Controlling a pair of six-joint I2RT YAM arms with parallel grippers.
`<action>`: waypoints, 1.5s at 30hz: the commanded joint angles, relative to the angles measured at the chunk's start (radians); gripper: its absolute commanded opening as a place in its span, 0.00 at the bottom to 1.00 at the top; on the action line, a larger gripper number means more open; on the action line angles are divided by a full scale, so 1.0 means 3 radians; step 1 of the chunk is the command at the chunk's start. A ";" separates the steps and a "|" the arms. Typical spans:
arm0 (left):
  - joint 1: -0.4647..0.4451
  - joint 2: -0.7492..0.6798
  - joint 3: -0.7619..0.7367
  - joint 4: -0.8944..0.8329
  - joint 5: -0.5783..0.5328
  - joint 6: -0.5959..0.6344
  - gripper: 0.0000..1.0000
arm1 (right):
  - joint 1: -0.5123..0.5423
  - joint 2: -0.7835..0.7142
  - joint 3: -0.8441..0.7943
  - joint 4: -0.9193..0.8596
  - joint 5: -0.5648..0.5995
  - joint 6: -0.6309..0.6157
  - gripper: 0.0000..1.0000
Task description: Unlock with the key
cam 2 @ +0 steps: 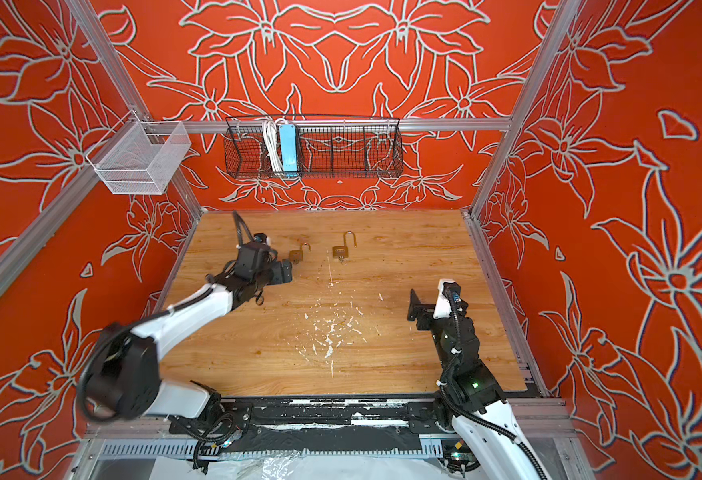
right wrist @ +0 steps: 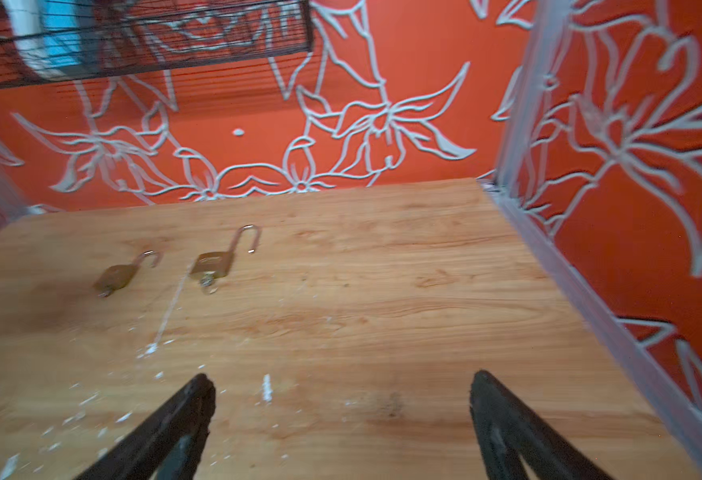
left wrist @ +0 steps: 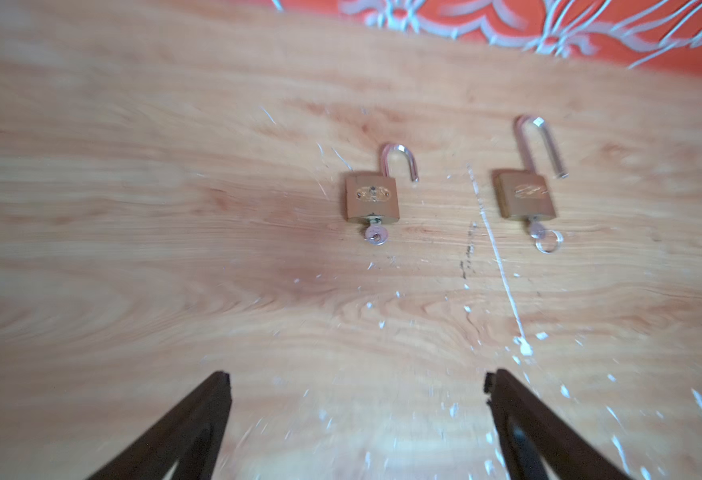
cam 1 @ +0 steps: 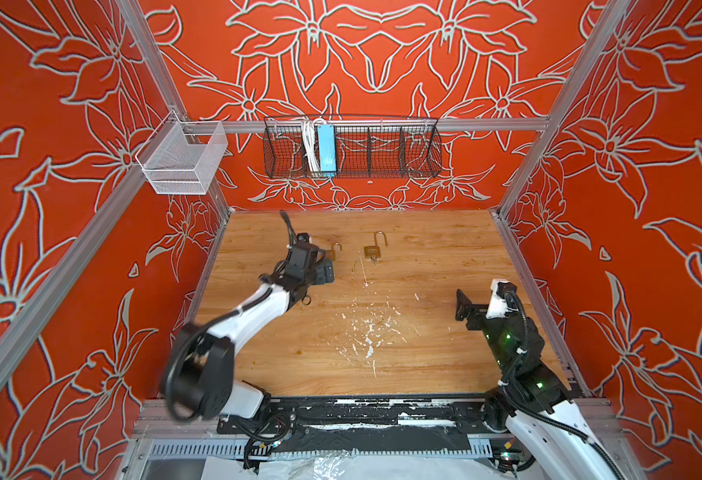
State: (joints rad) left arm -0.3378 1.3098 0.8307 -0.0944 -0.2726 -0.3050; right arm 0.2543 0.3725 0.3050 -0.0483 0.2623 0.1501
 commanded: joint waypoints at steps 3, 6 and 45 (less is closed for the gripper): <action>0.0105 -0.0503 -0.0735 0.0257 -0.1165 0.0131 0.97 | -0.0615 0.0973 -0.0302 0.1135 -0.0361 -0.0217 0.98; 0.0133 -0.0624 -0.0961 0.0741 -0.1187 0.0472 0.97 | -0.0639 0.1666 -0.0470 0.2070 -0.0349 -0.0516 0.98; 0.1026 0.0114 -0.1565 0.2255 0.0019 0.0792 0.97 | -0.0702 0.3417 -0.0064 0.2992 -0.0872 -0.0684 0.98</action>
